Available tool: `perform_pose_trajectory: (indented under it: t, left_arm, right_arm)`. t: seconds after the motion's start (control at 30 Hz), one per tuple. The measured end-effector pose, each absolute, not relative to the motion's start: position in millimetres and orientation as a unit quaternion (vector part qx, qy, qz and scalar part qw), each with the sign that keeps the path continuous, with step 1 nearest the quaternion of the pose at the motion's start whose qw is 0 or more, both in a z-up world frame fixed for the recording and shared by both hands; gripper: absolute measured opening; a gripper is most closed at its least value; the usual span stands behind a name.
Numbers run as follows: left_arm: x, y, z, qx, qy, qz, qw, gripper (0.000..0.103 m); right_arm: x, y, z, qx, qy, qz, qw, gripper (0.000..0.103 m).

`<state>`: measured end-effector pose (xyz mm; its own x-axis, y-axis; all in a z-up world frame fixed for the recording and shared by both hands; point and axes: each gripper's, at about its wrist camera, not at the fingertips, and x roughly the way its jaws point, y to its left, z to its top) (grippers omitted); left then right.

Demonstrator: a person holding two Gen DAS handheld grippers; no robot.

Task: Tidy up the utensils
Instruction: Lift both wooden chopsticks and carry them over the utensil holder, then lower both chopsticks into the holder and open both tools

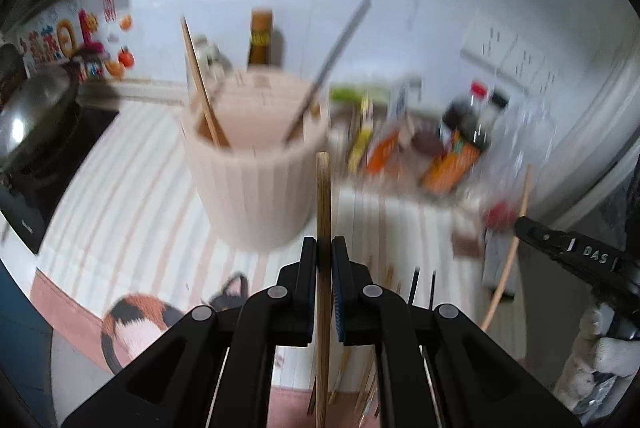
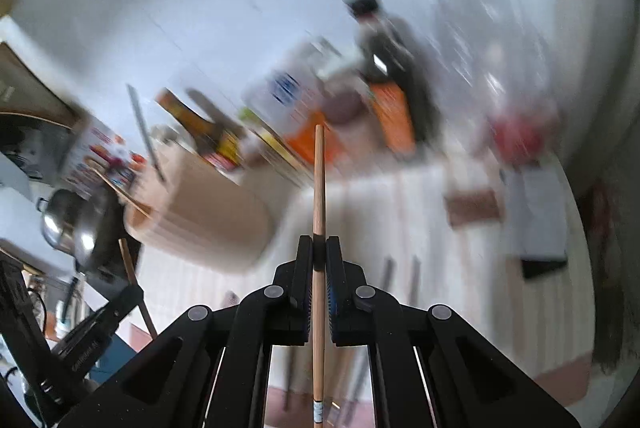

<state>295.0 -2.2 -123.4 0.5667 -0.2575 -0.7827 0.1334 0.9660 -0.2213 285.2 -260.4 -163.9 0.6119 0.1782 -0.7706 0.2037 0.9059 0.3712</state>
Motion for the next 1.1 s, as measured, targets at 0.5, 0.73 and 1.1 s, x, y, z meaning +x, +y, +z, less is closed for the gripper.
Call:
perform_pose_trajectory:
  t: [0.5,0.73,1.1]
  left_arm:
    - [415.9,70.6,-7.1,-0.084,0.323,-0.043,0.942,0.005]
    - [468.0,78.9,-20.6,-0.104,0.320,-0.045,0.941,0.005]
    - [476.4,72.9,-78.1,-0.119,0.353,-0.056,0.926,0.005]
  right_arm:
    - [410.3,-132.2,-66.7,0.156,0.324,0.088,0.929,0.006]
    - [450.5,-101.2,-64.3,0.141,0.296,0.085,0.941,0.006]
    - [449.8,-90.5,-97.9,0.135,0.295,0.073,0.943,0.006]
